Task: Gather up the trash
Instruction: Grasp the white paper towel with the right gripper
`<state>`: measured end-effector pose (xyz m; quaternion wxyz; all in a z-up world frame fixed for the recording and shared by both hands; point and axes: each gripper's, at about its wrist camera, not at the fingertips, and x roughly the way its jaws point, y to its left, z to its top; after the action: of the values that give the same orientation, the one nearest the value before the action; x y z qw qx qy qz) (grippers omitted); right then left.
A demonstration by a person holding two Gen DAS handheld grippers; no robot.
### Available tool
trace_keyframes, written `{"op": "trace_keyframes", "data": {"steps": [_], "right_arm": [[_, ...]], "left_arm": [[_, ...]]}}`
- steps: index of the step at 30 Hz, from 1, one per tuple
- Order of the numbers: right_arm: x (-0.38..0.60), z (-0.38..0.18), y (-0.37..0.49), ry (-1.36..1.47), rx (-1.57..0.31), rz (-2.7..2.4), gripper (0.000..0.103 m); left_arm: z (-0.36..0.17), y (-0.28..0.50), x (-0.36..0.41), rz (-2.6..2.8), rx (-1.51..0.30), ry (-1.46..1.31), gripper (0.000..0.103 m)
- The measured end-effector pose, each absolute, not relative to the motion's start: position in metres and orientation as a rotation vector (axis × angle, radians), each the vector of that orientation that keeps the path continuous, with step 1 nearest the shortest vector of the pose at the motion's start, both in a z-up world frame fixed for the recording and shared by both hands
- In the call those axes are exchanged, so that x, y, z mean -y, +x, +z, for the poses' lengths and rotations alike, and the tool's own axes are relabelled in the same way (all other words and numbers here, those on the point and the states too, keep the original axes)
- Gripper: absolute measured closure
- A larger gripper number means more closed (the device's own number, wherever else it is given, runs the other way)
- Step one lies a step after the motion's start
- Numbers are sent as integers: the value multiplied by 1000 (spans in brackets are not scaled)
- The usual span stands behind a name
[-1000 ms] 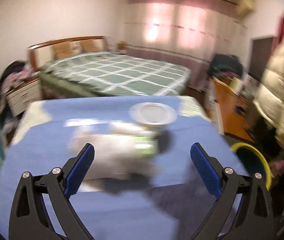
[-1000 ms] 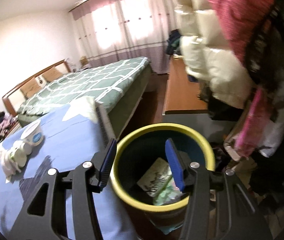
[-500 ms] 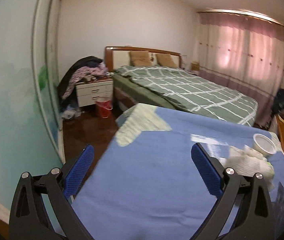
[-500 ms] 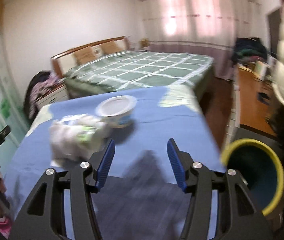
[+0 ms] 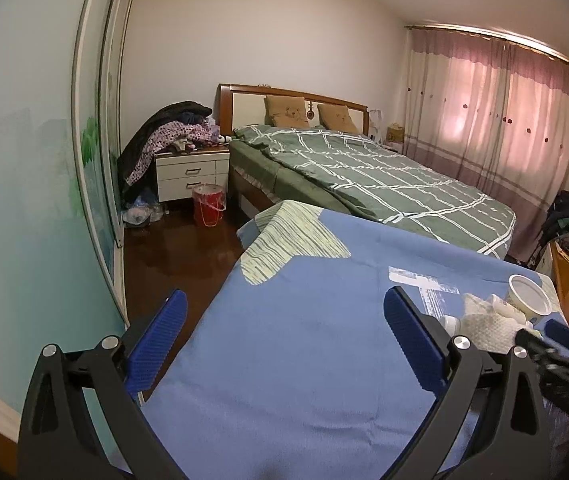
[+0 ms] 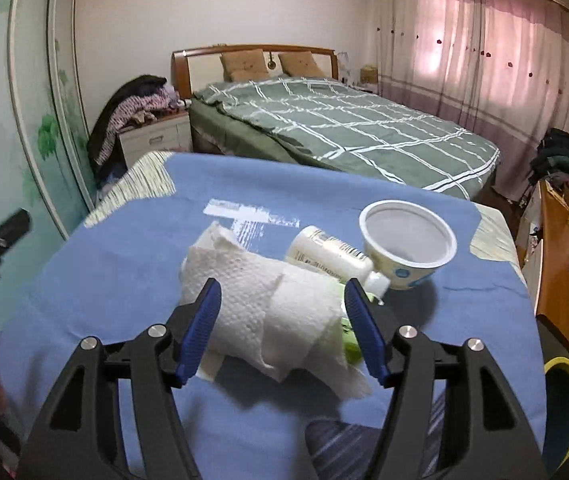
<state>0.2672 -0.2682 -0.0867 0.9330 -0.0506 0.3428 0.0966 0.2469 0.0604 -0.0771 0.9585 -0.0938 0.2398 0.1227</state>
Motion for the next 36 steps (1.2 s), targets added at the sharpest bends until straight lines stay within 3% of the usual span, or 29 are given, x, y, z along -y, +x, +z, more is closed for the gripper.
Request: {"op": "trace_keyframes", "data": {"steps": [8, 12, 16, 18, 36], "right_arm": [[263, -106, 276, -146, -715, 166, 42], [260, -109, 273, -165, -697, 159, 58], [257, -108, 271, -183, -688, 162, 89], [259, -107, 269, -180, -690, 170, 94], [302, -45, 212, 28, -597, 279, 95]], "left_arm": [[-77, 245, -54, 233, -490, -170, 6], [-78, 245, -52, 233, -495, -167, 6], [-78, 246, -52, 232, -499, -166, 6], [-77, 246, -51, 233, -498, -163, 6], [-80, 251, -46, 229, -512, -149, 6]]}}
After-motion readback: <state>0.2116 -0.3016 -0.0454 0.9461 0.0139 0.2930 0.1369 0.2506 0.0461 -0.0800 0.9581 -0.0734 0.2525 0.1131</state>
